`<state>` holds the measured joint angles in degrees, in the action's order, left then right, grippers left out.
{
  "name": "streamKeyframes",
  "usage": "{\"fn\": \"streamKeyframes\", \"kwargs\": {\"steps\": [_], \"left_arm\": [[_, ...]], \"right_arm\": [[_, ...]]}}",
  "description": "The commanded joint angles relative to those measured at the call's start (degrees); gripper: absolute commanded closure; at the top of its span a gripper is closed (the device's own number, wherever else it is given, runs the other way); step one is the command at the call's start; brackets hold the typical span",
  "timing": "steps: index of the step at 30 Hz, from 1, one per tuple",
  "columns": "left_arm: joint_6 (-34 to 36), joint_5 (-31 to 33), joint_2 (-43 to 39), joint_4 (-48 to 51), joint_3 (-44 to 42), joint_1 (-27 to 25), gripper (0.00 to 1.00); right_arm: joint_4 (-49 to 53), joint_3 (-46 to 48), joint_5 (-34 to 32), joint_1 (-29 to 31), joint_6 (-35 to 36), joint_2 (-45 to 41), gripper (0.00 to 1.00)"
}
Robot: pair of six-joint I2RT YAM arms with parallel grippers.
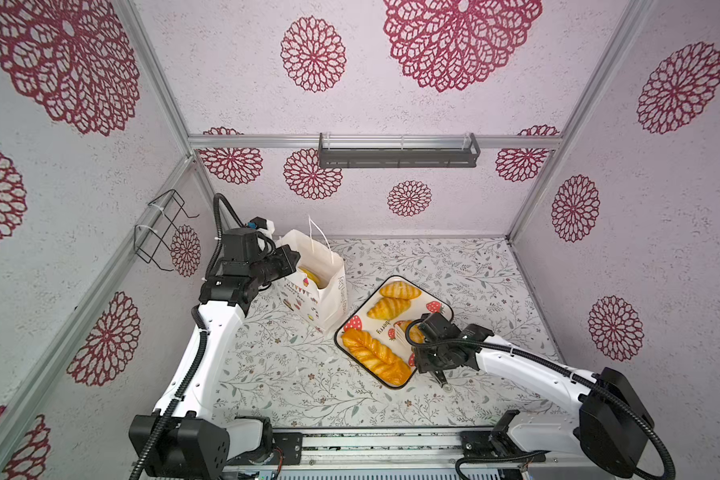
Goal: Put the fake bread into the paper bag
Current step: 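Lift the knotted bun off the tray with the right tongs, then carry the held bun with the right tongs over the bag opening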
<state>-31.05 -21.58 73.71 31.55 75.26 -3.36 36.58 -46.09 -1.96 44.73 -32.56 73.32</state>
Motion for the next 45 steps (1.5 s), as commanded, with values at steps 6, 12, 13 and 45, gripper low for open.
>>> {"fn": "streamKeyframes", "kwargs": {"steps": [6,12,13,45], "left_arm": [[0.37,-0.92,-0.07,-1.33,0.32,0.47,1.0],[0.35,-0.92,-0.15,-1.14,0.58,0.45,1.0],[0.34,-0.91,-0.15,-1.06,0.59,0.48,1.0],[0.46,-0.83,-1.46,-0.43,1.0,0.79,1.0]], "right_arm": [[3.05,-4.55,-3.81,0.18,1.07,-2.91,0.59],[2.99,-6.02,-4.55,0.14,0.35,-4.79,0.61],[2.74,-6.35,-4.51,0.18,0.22,-5.11,0.61],[0.88,-33.43,-4.21,2.77,7.17,1.7,0.62]]}}
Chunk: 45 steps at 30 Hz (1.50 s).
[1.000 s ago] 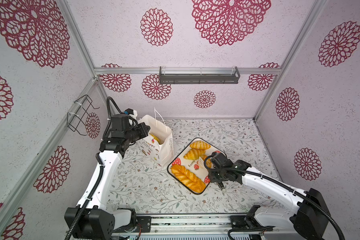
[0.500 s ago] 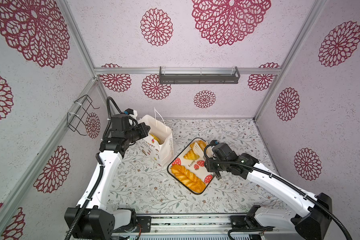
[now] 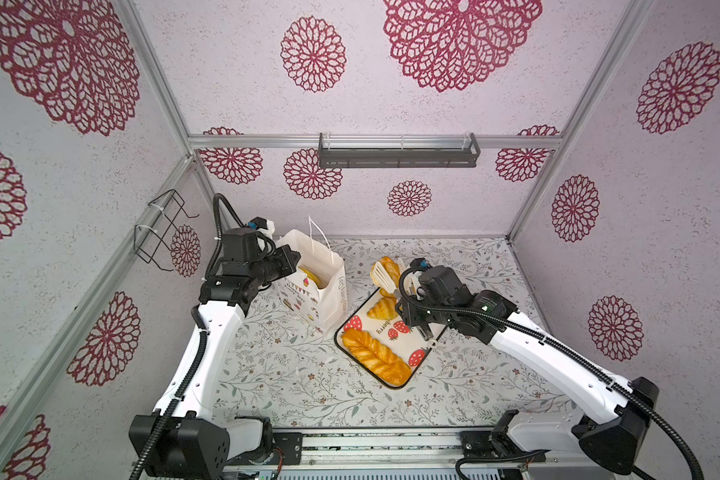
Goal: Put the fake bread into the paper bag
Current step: 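Carry the held bun with the right tongs over the bag opening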
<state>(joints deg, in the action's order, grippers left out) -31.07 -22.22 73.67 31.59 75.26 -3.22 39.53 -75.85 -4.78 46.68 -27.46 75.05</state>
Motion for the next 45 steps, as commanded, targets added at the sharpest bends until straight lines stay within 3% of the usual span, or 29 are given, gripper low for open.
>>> {"fn": "streamKeyframes", "kwargs": {"steps": [1,27,45], "left_arm": [[0.43,-0.2,-1.42,-0.39,1.02,0.66,1.0],[0.34,-0.46,-2.03,-0.48,0.97,1.07,1.0],[0.5,-0.37,-2.33,-0.23,1.02,1.16,1.0]], "right_arm": [[-2.22,-4.26,-1.38,0.95,2.34,0.29,0.62],[-1.14,-25.57,-0.67,8.1,7.76,14.34,0.62],[-2.27,-29.83,1.14,9.13,8.44,20.78,0.61]]}}
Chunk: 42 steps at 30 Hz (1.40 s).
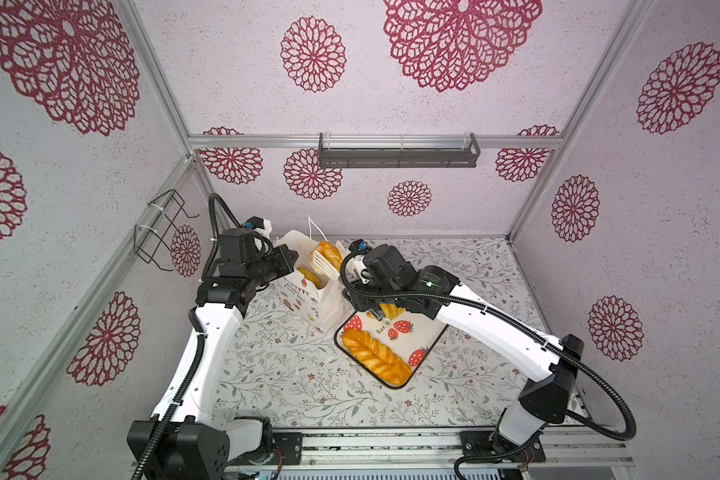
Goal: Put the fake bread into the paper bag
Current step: 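Carry the held bun with the right tongs over the bag opening, then lower the bun into the bag and open the right tongs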
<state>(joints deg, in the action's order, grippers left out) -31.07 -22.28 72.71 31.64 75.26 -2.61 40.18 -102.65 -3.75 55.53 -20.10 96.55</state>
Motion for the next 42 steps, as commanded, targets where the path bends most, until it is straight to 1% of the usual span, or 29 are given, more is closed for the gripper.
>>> {"fn": "streamKeyframes", "kwargs": {"steps": [1,13,28,35,42], "left_arm": [[0.56,-0.39,-1.37,-0.26,1.02,0.5,1.0],[0.52,-0.48,-1.51,-0.26,0.95,0.61,1.0],[0.33,-0.86,-2.03,-0.26,0.85,0.77,1.0],[0.34,-0.85,-2.22,-0.71,0.08,0.77,1.0],[0.45,-0.74,-2.35,-0.63,0.07,0.77,1.0]], "right_arm": [[-2.79,-3.32,0.35,0.22,1.09,-0.5,0.61],[-3.35,-2.55,-0.34,0.2,1.2,0.21,0.6],[-3.18,-2.91,-0.82,0.2,0.94,0.82,0.56],[-3.1,-3.23,-0.43,0.26,0.68,0.76,0.52],[-2.87,-5.04,-0.29,0.22,0.92,1.51,0.46]]}}
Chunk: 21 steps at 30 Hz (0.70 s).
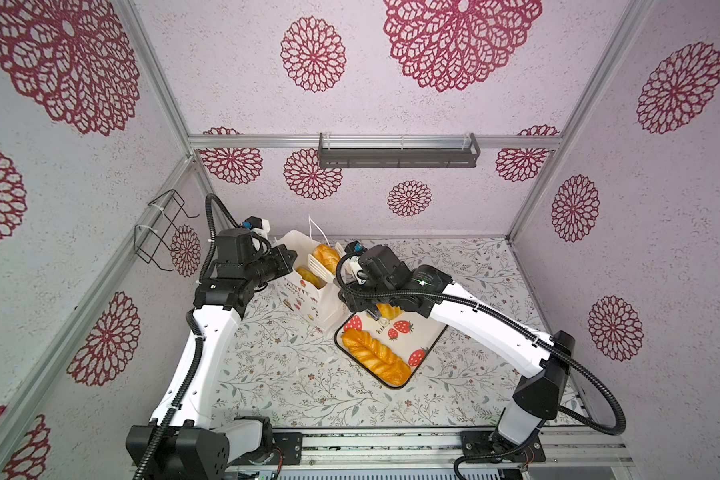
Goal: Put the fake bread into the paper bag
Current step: 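Lower the bun into the bag and open the right tongs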
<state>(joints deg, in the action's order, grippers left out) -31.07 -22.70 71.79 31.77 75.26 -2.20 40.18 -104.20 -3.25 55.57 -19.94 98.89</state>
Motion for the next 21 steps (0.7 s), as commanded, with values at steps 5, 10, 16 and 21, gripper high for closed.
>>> {"fn": "streamKeyframes", "kwargs": {"steps": [5,10,16,21], "left_arm": [[0.35,-0.42,-1.3,-0.95,0.04,0.35,1.0],[0.48,-0.42,-1.3,-0.92,0.15,0.35,1.0],[0.29,-0.47,-1.03,-0.92,0.15,0.35,1.0],[-0.47,-1.28,-1.11,-1.1,0.15,0.35,1.0]], "right_arm": [[-1.89,-6.08,-1.15,0.15,1.4,-0.12,0.44],[-1.04,-7.15,-1.75,0.15,2.01,0.07,0.44],[-1.36,-2.94,-4.55,0.02,2.09,-4.53,0.45],[-2.25,2.75,-5.95,-0.64,0.65,-9.64,0.45]]}}
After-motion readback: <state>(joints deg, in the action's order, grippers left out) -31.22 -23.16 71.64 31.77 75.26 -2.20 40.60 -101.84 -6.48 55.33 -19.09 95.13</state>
